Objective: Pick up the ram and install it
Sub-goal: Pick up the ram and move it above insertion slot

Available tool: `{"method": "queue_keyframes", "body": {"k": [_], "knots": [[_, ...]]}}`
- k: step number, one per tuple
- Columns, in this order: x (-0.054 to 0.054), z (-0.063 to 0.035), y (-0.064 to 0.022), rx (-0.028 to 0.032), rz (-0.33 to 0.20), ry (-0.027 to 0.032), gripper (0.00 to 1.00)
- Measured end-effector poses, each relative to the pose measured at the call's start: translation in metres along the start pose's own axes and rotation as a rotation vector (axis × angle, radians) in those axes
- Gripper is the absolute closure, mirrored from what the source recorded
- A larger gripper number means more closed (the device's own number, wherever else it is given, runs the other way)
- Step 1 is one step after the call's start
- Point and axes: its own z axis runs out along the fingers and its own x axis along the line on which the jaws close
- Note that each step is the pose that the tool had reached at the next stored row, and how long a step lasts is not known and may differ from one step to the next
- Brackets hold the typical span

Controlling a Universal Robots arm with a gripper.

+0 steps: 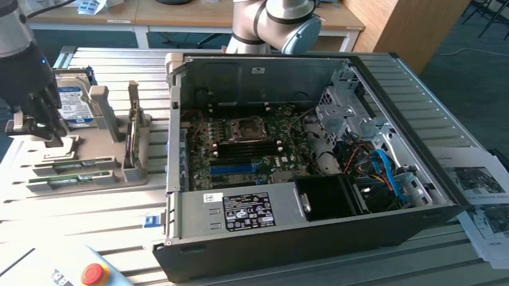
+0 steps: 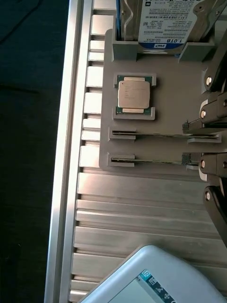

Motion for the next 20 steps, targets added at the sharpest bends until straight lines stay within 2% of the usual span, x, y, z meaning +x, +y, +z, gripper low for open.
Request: {"method": "queue_keyframes", "body": {"k": [15,20], "knots": [[0.001,0.0271,-0.0013,0.0,-0.002,0.0001,0.7],[0.001,0.0286,-0.0013,-0.0002,-0.003,0.0003,0.7]]}}
